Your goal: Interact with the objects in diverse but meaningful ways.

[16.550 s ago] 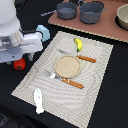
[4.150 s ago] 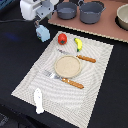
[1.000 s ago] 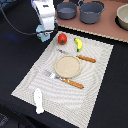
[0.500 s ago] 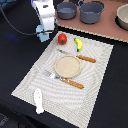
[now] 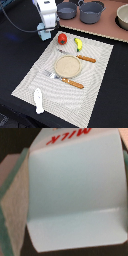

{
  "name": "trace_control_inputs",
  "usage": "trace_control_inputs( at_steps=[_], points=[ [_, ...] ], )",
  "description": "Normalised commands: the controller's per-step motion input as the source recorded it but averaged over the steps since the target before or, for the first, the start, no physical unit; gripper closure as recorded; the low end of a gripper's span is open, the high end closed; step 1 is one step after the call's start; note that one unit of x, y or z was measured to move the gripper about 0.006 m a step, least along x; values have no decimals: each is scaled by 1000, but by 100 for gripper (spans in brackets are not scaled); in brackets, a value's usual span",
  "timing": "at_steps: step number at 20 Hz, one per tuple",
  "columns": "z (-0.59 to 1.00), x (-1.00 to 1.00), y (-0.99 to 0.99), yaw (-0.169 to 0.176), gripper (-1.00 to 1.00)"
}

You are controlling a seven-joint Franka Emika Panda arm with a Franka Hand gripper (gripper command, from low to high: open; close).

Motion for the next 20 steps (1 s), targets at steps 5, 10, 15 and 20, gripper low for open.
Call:
trace_control_inputs(
  at_steps=[5,10,15,20],
  points=[
    [692,575,-176,-19,100],
    [360,665,-231,-1,100],
    [267,686,-282,0,100],
    [208,723,-363,0,100]
  ],
)
